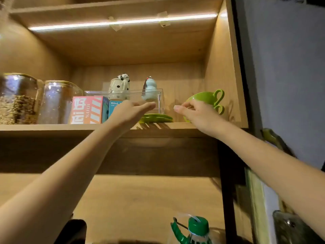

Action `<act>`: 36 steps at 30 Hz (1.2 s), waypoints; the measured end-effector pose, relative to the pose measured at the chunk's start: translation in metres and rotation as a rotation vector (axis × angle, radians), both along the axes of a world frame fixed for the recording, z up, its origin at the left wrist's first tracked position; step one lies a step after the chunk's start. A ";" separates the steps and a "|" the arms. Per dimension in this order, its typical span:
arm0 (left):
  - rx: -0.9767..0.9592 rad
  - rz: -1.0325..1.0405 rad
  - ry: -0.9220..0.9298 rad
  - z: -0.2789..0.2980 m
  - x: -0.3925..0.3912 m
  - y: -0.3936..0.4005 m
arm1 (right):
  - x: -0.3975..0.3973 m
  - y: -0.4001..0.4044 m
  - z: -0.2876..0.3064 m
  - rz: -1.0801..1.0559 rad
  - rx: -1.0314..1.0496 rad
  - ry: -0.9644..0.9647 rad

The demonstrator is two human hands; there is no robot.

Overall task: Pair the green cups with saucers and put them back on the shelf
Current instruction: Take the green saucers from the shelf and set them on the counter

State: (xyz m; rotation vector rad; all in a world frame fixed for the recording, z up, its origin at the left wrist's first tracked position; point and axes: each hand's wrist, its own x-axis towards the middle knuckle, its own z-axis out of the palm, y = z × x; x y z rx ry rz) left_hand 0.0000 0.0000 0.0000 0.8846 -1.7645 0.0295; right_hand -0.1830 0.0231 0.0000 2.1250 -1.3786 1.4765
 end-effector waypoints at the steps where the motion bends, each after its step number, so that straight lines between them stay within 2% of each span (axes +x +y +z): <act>1: 0.008 0.025 0.002 0.000 0.001 -0.006 | 0.002 -0.008 0.000 -0.003 -0.010 0.024; 4: -0.114 0.212 -0.010 0.000 0.007 -0.031 | 0.008 -0.030 -0.001 -0.022 -0.070 0.096; 6: -0.157 0.256 0.025 0.000 0.010 -0.047 | 0.011 -0.043 0.001 -0.048 -0.051 0.094; 11: -0.035 0.275 -0.001 -0.006 0.010 -0.073 | 0.016 -0.056 0.003 -0.211 0.033 0.199; 17: -0.062 0.340 -0.064 -0.011 0.003 -0.075 | 0.020 -0.058 0.004 -0.313 0.088 0.305; 23: -0.082 0.396 -0.085 -0.015 -0.002 -0.067 | 0.026 -0.061 -0.001 -0.344 0.048 0.232; 25: -0.075 0.339 -0.060 -0.015 0.000 -0.065 | 0.026 -0.059 0.000 -0.308 0.076 0.172; 36: -0.054 0.234 0.107 -0.002 0.007 -0.022 | 0.023 -0.019 -0.004 0.139 0.173 -0.232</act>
